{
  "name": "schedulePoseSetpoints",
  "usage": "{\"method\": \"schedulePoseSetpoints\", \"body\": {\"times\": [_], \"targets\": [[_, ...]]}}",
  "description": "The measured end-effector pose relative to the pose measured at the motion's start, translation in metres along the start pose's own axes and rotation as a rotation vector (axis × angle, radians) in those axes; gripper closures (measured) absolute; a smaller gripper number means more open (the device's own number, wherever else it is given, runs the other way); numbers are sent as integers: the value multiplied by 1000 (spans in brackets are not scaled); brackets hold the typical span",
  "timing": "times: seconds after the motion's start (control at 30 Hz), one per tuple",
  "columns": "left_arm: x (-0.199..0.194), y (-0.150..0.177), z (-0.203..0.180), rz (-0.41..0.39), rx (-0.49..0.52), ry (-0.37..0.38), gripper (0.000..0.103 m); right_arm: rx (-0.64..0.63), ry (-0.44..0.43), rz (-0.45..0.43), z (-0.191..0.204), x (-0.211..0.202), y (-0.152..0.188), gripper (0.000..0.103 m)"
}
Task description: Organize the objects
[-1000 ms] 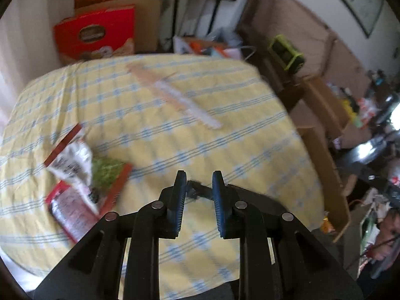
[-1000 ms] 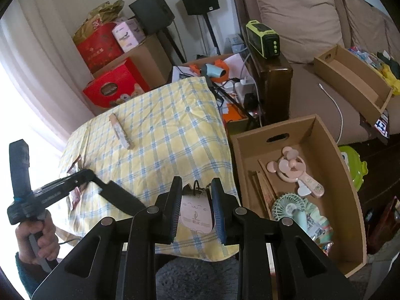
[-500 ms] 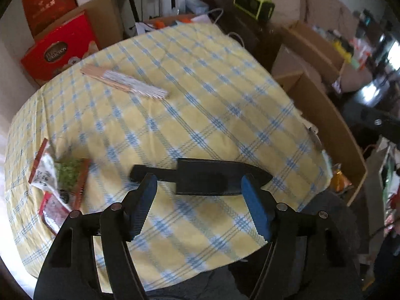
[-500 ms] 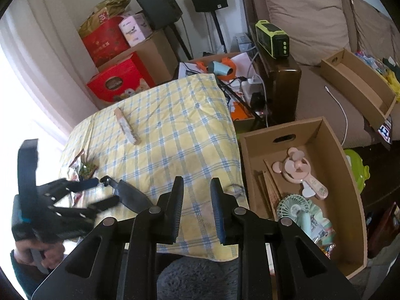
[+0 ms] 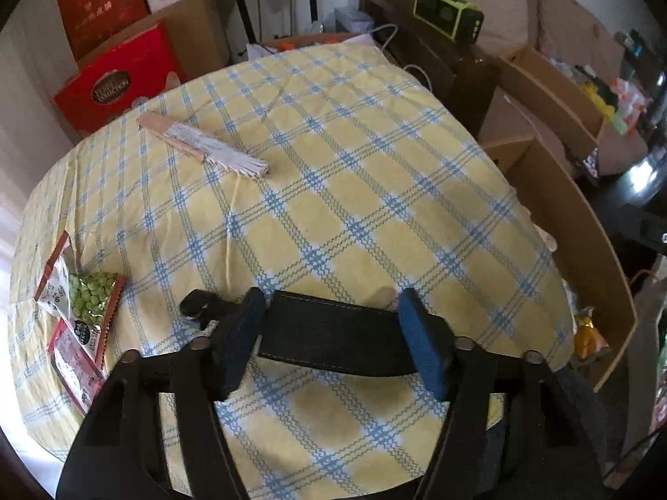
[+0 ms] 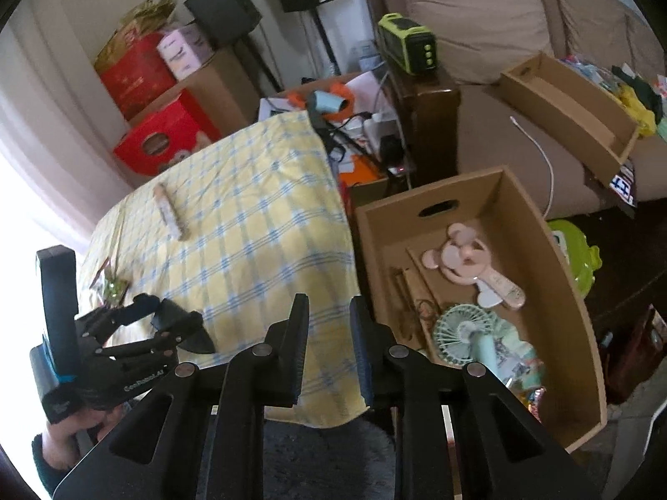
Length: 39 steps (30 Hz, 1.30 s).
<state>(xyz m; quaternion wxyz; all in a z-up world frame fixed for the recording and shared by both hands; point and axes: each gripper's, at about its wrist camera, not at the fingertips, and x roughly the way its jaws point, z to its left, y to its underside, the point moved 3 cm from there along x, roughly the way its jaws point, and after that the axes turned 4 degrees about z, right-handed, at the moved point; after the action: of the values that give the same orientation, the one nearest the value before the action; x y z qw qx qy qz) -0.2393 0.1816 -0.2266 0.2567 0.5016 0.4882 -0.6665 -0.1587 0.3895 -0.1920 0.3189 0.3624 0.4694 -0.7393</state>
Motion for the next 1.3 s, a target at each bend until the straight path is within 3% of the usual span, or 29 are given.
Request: {"method": "schedulePoseSetpoints", "body": {"times": [0.03, 0.13, 0.2, 0.37, 0.47, 0.6, 0.63, 0.67, 0.73, 0.77, 0.87, 0.97, 1.0, 1.1, 1.3], "targets": [[-2, 0, 2, -4, -5, 7, 69, 1, -2, 3, 0, 1, 0, 82], [-5, -3, 15, 4, -82, 78, 96, -18, -13, 12, 5, 3, 2, 82], [-4, -3, 29, 15, -144, 143, 103, -38, -24, 14, 12, 4, 2, 82], [-12, -1, 53, 6, -204, 229, 103, -131, -38, 21, 39, 8, 4, 82], [-21, -2, 58, -22, -189, 293, 103, -239, -51, 45, 66, 18, 9, 77], [-34, -5, 72, -58, -216, 284, 102, -410, -84, 110, 112, 41, 24, 49], [-37, -5, 77, -66, -238, 284, 97, -458, -74, 119, 125, 50, 26, 46], [-41, -5, 88, -79, -277, 285, 94, -481, -61, 127, 133, 58, 27, 46], [-48, -4, 106, -111, -333, 274, 71, -523, -34, 174, 149, 77, 32, 46], [-52, -3, 116, -126, -352, 247, 68, -552, -14, 182, 156, 84, 33, 46], [-59, 0, 145, -149, -401, 119, 67, -596, 33, 196, 164, 99, 40, 46], [-59, 5, 162, -153, -436, 79, 61, -603, 33, 192, 164, 106, 44, 46], [-59, 6, 166, -156, -447, 65, 55, -603, 34, 176, 163, 105, 44, 49], [-57, 6, 166, -160, -430, -15, 55, -569, 36, 157, 158, 105, 43, 56], [-62, 4, 157, -188, -396, -29, 53, -475, 62, 101, 157, 102, 34, 63]]}}
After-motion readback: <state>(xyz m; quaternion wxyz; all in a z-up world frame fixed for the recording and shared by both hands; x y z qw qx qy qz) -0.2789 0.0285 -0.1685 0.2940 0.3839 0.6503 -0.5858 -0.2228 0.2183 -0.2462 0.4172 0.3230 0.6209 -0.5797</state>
